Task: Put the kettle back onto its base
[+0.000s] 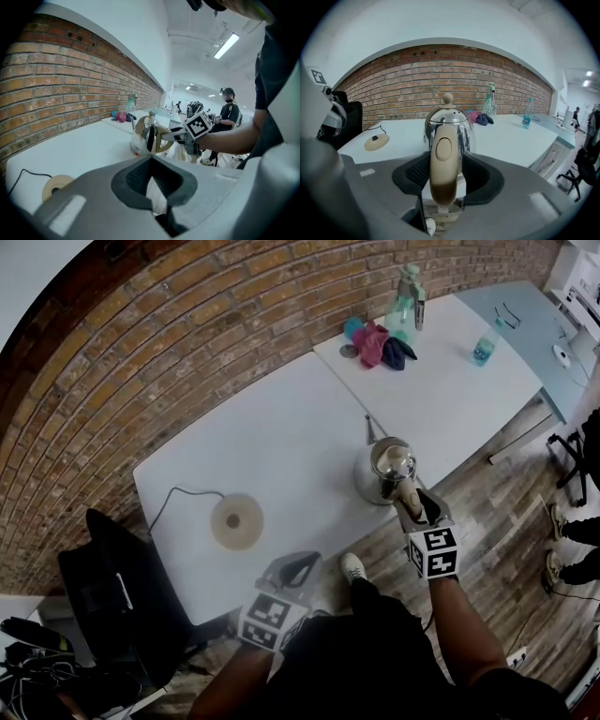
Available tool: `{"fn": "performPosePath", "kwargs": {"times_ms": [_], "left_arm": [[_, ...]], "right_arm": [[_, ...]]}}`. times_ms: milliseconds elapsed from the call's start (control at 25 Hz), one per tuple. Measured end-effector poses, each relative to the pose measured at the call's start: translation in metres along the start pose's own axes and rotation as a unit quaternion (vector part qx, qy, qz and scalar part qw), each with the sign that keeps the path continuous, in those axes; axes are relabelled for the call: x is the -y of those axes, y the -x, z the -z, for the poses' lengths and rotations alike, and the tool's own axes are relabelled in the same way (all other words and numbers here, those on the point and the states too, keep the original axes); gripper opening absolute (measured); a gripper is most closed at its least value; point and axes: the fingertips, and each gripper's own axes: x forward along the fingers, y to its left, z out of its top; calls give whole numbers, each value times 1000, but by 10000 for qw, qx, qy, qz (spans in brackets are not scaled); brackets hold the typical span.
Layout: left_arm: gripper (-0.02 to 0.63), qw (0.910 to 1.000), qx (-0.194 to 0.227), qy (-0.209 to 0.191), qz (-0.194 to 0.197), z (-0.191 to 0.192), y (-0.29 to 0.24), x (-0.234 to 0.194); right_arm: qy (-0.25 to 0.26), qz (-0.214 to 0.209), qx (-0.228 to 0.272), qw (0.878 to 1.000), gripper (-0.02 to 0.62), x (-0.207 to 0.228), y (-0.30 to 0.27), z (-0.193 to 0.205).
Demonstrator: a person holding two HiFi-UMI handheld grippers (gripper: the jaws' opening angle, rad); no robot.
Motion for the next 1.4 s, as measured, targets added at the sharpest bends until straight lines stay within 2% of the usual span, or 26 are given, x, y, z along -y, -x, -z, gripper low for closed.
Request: {"fn": "performPosePath", "kwargs": {"times_ms": [320,680,1120,1200,1400], "left_arm": [[0,9999,-34,152,-54,3,-2,-5],[0,9987,129,361,-327,6,19,-18],[0,9932,456,610,-879,16,66,-35],[0,9905,574,751,-1000,18,76,-41],[0,9801,806,1153,-1400,29,104,-60]], "right_arm": [[119,-22,-65,9999,165,-2,-10,0],[140,-10,-28,9999,158,0,-9,-7],[483,-59,721,9962,131,-16,-4,-77],[546,-105,786,9954,109,-21,-8,-90],[734,-282,777,9939,103,-39,-20,-109]]}}
